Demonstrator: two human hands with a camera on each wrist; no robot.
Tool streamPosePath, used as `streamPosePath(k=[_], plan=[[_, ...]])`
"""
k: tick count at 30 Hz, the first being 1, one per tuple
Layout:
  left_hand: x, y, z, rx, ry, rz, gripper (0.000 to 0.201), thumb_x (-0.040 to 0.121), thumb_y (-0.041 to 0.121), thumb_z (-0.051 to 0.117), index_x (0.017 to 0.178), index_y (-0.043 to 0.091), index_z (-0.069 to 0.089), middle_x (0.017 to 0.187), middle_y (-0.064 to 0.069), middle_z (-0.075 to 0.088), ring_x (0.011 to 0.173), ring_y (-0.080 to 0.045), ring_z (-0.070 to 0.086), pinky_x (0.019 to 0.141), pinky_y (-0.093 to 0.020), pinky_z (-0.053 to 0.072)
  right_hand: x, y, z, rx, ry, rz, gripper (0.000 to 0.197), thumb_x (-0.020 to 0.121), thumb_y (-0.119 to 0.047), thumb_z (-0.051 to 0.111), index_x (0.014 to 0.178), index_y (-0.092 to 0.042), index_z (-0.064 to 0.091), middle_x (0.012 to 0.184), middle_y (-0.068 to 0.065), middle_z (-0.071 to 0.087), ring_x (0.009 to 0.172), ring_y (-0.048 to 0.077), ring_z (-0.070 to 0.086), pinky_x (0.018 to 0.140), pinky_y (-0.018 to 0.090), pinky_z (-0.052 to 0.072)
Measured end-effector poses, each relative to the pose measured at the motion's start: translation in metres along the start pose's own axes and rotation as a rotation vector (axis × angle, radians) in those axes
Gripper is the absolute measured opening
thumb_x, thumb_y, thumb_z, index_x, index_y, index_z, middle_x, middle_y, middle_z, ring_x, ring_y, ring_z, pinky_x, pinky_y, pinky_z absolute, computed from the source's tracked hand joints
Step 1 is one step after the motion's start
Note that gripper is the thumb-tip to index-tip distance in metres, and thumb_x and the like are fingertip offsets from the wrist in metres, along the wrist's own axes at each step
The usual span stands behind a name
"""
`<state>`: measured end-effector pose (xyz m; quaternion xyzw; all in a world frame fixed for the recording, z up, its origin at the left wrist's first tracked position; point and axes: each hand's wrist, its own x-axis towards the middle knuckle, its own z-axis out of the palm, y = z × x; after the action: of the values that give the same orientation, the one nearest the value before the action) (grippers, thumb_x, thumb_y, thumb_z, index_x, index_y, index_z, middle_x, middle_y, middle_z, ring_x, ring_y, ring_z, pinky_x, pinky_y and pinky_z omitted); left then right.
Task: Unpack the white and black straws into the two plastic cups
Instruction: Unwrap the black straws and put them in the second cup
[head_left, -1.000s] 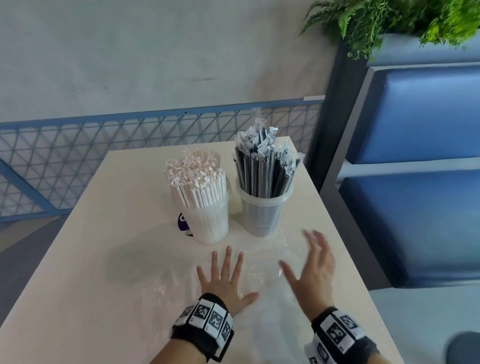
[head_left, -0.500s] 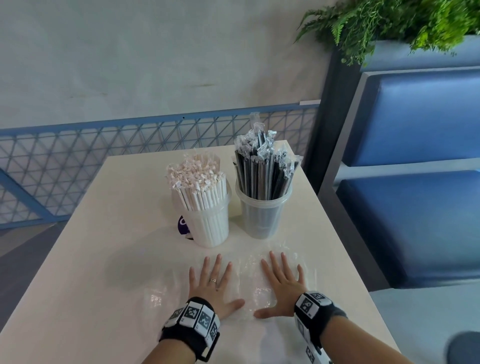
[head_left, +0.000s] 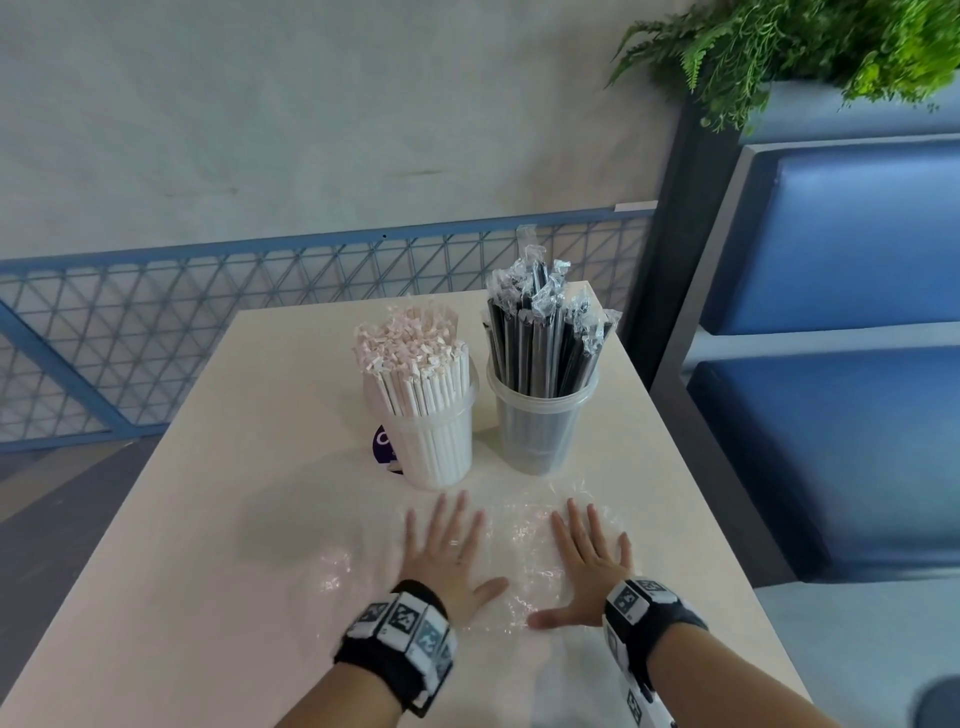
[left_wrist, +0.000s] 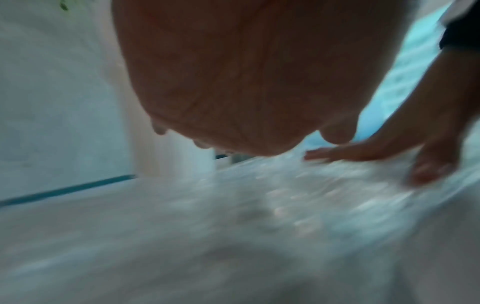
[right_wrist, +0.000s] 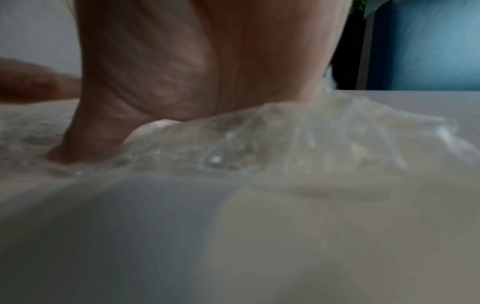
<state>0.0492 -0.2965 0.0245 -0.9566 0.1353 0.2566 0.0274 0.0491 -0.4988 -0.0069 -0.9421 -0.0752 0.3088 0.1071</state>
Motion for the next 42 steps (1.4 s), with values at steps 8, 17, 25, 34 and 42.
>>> streamPosePath(k=[8, 17, 25, 34, 42], plan=[[0.021, 0.007, 0.031, -0.078, -0.181, 0.051, 0.078, 0.081, 0.075, 0.024, 0.132, 0.049, -0.029, 0.139, 0.010, -0.047, 0.133, -0.026, -0.039, 0.106, -0.064, -0.013, -0.002, 0.001, -0.002, 0.008, -0.007, -0.012, 0.146, 0.025, -0.095, 0.026, 0.140, -0.022, -0.029, 0.137, -0.005, -0.046, 0.128, 0.016, -0.040, 0.110, 0.057, -0.013], [0.010, -0.030, 0.031, -0.094, -0.134, -0.040, 0.088, 0.063, 0.086, -0.001, 0.135, 0.043, -0.029, 0.137, 0.002, -0.048, 0.137, -0.020, -0.034, 0.111, -0.054, -0.011, -0.019, 0.033, -0.008, -0.045, -0.062, 0.041, 0.131, 0.040, -0.093, 0.038, 0.127, -0.032, -0.039, 0.134, -0.012, -0.048, 0.126, 0.010, -0.038, 0.107, 0.064, -0.008], [0.003, -0.031, 0.021, -0.036, 0.001, -0.053, 0.104, 0.046, 0.078, -0.025, 0.140, 0.033, -0.022, 0.149, -0.007, -0.028, 0.143, -0.017, -0.016, 0.112, -0.050, -0.012, -0.020, 0.031, -0.010, -0.018, -0.043, 0.036, 0.134, 0.033, -0.098, 0.030, 0.124, -0.030, -0.041, 0.145, -0.004, -0.043, 0.131, 0.014, -0.036, 0.108, 0.063, -0.009], [-0.013, 0.008, -0.133, -0.772, 0.687, 0.359, 0.087, 0.082, 0.021, 0.066, 0.146, 0.011, 0.008, 0.154, 0.000, 0.015, 0.135, -0.005, 0.017, 0.116, -0.027, 0.019, -0.057, -0.020, -0.096, 0.314, 0.586, -0.079, 0.126, 0.058, -0.074, 0.060, 0.144, -0.028, -0.020, 0.157, -0.005, -0.013, 0.142, 0.014, 0.022, 0.114, 0.056, 0.009], [0.056, 0.021, -0.189, -0.994, 0.487, 0.150, 0.130, 0.056, 0.033, 0.087, 0.144, 0.003, -0.003, 0.147, -0.012, 0.036, 0.133, -0.024, 0.039, 0.110, -0.032, 0.032, -0.013, -0.007, -0.190, 0.683, 0.758, -0.123, 0.147, 0.031, -0.084, 0.061, 0.147, -0.023, -0.007, 0.157, 0.003, 0.014, 0.144, 0.015, 0.017, 0.116, 0.041, 0.025]])
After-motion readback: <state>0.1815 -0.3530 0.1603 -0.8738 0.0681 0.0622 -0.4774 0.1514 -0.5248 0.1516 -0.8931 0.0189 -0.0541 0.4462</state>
